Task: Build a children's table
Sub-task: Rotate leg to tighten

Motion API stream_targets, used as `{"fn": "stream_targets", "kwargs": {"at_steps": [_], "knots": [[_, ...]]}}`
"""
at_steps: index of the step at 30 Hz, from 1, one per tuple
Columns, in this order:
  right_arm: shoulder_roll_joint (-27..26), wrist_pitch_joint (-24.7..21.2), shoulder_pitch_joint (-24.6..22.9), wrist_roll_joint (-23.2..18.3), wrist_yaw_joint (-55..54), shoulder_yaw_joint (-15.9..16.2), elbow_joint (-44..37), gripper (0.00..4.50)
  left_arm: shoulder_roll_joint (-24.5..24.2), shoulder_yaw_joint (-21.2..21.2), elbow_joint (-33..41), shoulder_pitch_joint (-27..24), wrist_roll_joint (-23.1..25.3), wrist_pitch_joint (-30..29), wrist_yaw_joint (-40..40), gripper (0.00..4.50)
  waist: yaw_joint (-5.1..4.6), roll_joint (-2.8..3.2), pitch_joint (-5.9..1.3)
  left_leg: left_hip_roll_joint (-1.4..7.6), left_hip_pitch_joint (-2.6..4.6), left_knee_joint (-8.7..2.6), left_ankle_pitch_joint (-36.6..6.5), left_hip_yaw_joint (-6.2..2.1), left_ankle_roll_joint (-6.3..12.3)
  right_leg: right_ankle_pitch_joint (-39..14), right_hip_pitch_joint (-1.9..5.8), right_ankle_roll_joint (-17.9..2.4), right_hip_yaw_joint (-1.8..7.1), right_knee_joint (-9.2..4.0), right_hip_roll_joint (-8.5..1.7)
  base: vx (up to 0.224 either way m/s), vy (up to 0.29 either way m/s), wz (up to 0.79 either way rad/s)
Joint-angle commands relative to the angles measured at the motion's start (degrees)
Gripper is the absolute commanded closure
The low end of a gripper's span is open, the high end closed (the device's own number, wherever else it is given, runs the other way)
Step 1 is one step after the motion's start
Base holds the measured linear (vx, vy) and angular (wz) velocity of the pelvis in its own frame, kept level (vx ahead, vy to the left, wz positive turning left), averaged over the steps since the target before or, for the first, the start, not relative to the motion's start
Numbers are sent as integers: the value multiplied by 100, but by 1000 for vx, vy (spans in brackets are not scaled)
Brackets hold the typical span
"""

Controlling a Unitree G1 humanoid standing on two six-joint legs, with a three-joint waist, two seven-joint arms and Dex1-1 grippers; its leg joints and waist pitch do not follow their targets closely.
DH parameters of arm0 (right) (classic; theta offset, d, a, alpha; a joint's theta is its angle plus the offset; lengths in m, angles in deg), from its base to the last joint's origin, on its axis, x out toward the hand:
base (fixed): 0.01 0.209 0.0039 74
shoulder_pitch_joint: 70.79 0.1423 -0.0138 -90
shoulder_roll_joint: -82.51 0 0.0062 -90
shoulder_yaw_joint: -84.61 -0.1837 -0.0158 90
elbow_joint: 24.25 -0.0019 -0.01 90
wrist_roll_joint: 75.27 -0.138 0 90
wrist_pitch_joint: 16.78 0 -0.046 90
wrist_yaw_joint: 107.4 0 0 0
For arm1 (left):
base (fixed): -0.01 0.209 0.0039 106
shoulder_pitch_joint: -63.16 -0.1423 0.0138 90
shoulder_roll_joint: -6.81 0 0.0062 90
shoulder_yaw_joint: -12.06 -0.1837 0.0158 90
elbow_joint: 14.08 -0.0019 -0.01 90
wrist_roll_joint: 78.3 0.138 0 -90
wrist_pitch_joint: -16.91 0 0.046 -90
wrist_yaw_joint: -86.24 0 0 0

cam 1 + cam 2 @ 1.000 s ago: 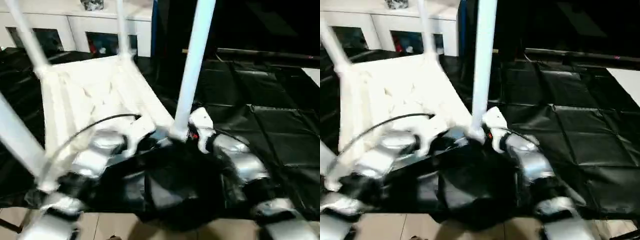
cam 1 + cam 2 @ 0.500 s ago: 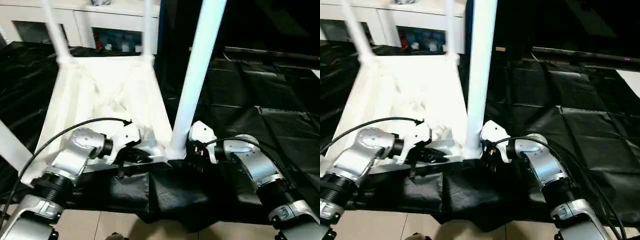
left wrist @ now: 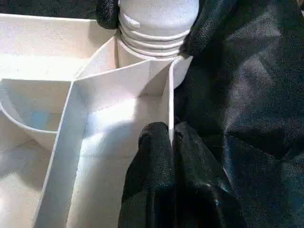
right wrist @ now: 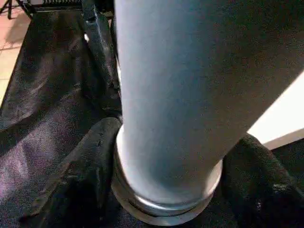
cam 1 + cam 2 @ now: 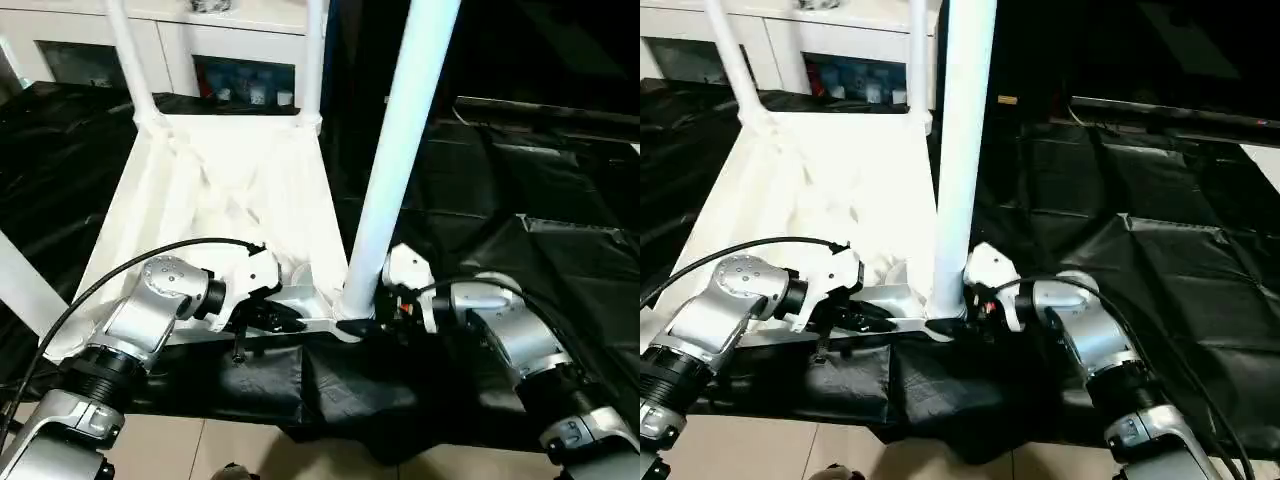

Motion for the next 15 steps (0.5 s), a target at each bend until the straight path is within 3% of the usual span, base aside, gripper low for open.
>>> {"fn": "stream_targets", "kwargs": {"at_steps": [1, 11, 15], "knots": [[22, -10, -22, 6, 104, 54, -126, 168, 70, -168, 185, -47, -64, 72, -164, 450, -33, 25, -376, 148, 162, -353, -793, -7, 202, 144, 237, -1416, 159, -337, -350, 0, 0, 0], [-18, -32, -127, -87, 94, 52, -171, 178, 26, -180, 234, -133, -72, 40, -123, 450, -34, 17, -380, 144, 165, -342, -765, -4, 214, 168, 238, -1410, 161, -327, -344, 0, 0, 0], [-347, -50, -130, 31, -728, -138, 109, 178, 321, -147, -60, -25, 181, -86, 587, 450, -48, 6, -370, 144, 165, -348, -822, -2, 171, 66, 220, -1409, 165, -340, -348, 0, 0, 0]]}}
